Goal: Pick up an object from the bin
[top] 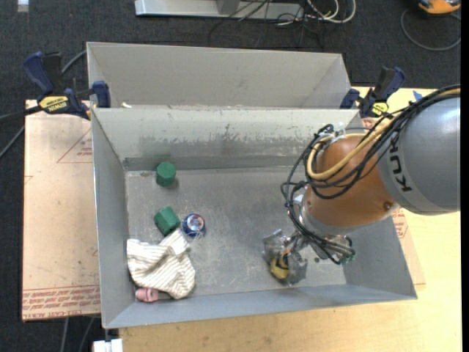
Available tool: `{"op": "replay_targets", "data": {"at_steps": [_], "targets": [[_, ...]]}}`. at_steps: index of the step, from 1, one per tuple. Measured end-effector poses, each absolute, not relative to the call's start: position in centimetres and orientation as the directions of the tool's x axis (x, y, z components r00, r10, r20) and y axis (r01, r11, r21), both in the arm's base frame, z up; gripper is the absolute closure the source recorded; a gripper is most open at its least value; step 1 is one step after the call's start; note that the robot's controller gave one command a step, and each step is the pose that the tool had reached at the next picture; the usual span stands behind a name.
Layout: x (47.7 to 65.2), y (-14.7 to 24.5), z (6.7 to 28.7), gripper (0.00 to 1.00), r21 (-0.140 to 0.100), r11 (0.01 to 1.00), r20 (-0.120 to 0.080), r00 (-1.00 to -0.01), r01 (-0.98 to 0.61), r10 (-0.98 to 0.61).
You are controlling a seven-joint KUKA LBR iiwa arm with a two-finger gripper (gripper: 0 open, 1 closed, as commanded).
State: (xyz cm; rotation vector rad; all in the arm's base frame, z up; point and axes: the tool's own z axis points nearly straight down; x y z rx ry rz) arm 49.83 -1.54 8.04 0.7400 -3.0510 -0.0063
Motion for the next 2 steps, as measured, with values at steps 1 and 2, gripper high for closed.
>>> {"op": "replay_targets", "data": {"at_steps": [1,2], "targets": [[49.8,-1.5,8.0,1.0,0.004,0.889,0.001,-0.889,-0.458,-0.458],[48.7,-0.1,23.3,1.0,0.005,0.898,-0.001,-0.898,-0.44,-0.44]]}}
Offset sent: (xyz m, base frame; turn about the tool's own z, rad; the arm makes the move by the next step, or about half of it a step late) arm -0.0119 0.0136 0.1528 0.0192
